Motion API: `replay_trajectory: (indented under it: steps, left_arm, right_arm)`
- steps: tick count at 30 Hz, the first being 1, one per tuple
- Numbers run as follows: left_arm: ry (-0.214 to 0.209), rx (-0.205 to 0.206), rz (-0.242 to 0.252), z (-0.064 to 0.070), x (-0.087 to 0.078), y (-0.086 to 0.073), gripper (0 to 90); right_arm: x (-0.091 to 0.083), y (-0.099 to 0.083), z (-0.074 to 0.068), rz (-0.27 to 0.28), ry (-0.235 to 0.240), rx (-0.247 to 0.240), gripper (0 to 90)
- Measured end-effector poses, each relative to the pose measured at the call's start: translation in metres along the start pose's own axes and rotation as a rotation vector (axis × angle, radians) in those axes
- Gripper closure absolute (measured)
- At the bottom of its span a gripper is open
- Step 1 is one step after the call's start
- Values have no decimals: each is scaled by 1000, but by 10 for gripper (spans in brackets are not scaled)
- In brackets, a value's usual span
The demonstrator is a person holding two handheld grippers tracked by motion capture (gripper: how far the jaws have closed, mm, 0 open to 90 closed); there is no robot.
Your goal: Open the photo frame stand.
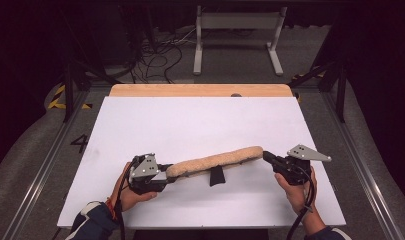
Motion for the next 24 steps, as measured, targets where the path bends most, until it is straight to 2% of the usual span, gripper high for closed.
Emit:
replay_trajectory:
  steps: [4,14,20,24]
  left_arm:
    - [4,9,0,0,-2,1,595]
    - [-3,-3,17,1,-2,2,578]
    - [-8,31,18,5,-6,3,586]
    - [-9,33,19,6,-5,4,597]
  right_arm:
    - [-1,0,1,-3,1,-1,900]
    - [0,0,0,-6,2,-5,900]
    - [1,0,1,-4,-4,1,900]
    - [3,2,2,-1,2,2,900]
Point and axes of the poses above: each handheld gripper's, and its own axes: x roughly forward along the jaws, y roughly out of its top, z roughly to its right, the point moved 6 cm from there along x, roughly forward along the jaws, and after that the axes turned 12 degrees about -z, right-handed, at the moved point
